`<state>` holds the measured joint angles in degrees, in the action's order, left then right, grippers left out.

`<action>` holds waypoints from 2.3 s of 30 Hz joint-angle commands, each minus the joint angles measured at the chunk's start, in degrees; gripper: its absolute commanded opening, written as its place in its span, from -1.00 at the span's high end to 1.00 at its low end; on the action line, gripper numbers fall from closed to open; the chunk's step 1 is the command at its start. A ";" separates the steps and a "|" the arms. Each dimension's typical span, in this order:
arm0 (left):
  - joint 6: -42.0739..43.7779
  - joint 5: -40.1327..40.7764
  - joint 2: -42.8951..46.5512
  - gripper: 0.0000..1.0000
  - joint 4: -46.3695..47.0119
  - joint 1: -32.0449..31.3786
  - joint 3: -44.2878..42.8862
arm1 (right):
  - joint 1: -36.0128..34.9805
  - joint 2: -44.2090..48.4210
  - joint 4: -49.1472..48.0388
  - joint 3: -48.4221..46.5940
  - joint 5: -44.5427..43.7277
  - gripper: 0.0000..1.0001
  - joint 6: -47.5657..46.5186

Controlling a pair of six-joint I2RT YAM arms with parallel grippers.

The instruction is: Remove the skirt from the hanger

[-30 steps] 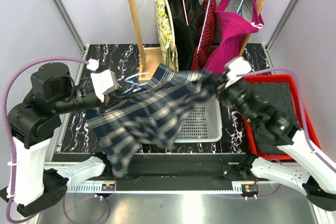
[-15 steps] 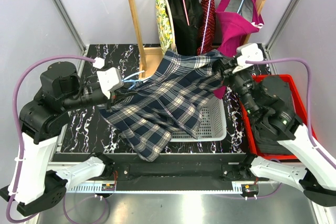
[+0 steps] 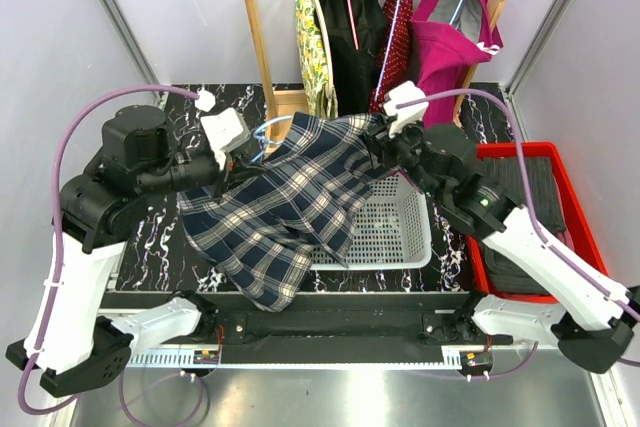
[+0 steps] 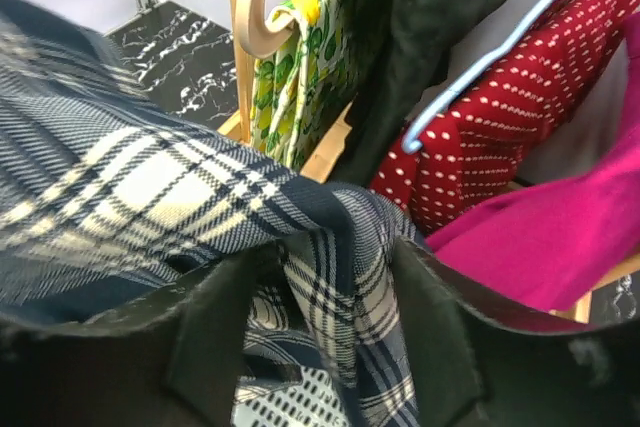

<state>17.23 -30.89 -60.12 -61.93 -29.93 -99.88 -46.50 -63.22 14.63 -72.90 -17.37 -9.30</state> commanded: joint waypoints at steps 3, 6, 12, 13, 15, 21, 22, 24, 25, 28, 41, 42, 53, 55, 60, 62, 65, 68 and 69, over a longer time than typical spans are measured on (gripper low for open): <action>8.85 15.31 1.93 1.00 7.88 -0.13 5.29 | -0.26 9.60 1.80 -4.78 6.97 -0.50 -4.50; 12.81 15.26 2.46 1.00 7.44 -0.13 10.04 | -0.26 9.17 3.12 -9.27 17.17 -0.57 -2.31; 15.19 3.85 2.81 1.00 0.15 -0.21 8.30 | -0.26 -0.12 5.58 -15.33 39.82 -0.67 -0.28; 15.55 2.95 2.73 1.00 -0.73 -0.21 6.90 | -0.34 -1.19 6.89 -16.64 42.30 -0.67 0.07; 17.21 0.06 2.64 1.00 -3.63 -0.21 5.49 | -0.26 -3.47 7.69 -17.45 48.37 -0.67 0.60; 20.20 -7.85 1.41 1.00 -10.40 -0.21 -1.80 | -0.26 -4.37 9.36 -15.87 56.99 -0.65 0.86; 20.29 -8.39 1.23 1.00 -10.92 -0.21 -3.47 | -0.26 -4.37 10.32 -15.52 57.87 -0.64 1.04; 20.47 -9.01 0.53 1.00 -11.81 -0.21 -5.32 | -0.26 -4.63 11.38 -15.34 59.55 -0.63 1.04; 20.30 -9.09 0.35 1.00 -11.81 -0.21 -5.68 | -0.17 -4.63 12.08 -15.08 59.90 -0.62 1.30; 19.51 -8.48 -0.53 1.00 -11.20 -0.21 -6.12 | -0.17 -4.63 12.52 -14.11 61.83 -0.54 1.74; 14.50 -8.57 -2.28 1.00 -8.12 -0.21 -10.42 | -0.35 -11.74 22.80 -15.86 61.33 0.72 -2.12; 14.23 -8.66 -2.37 1.00 -8.20 -0.21 -10.86 | -0.35 -11.92 24.03 -15.95 60.18 0.87 -2.65; 8.61 -9.53 -0.27 1.00 -5.92 -0.21 -8.42 | -0.35 -6.57 17.55 -14.29 43.83 1.00 -3.71; 6.59 -10.49 0.70 1.00 -4.52 -0.21 -6.13 | -0.43 -5.95 15.52 -14.11 42.25 1.00 -3.88; 4.48 -14.10 0.79 -0.36 -3.55 -0.21 -3.74 | -0.43 -4.45 13.67 -13.49 41.80 1.00 -4.76; 3.42 -16.38 -0.35 -0.76 -3.72 -0.21 -6.99 | -0.61 -4.72 14.54 -13.58 41.54 1.00 -5.29; 1.84 -20.07 -2.10 -0.95 -4.42 -0.21 -12.52 | -1.40 -5.24 15.68 -13.84 40.13 1.00 -5.82; 1.05 -20.96 -2.81 -0.97 -4.16 -0.13 -14.56 | -1.75 -5.33 15.86 -13.84 39.86 1.00 -5.82; 1.83 -20.53 -2.81 -0.96 -3.81 -0.13 -14.04 | -2.10 -5.33 15.78 -13.84 39.69 1.00 -5.82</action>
<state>20.47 -46.48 -63.09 -68.97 -30.00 -111.44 -47.86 -68.75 32.03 -85.91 25.56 -14.55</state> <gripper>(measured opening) 0.983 0.042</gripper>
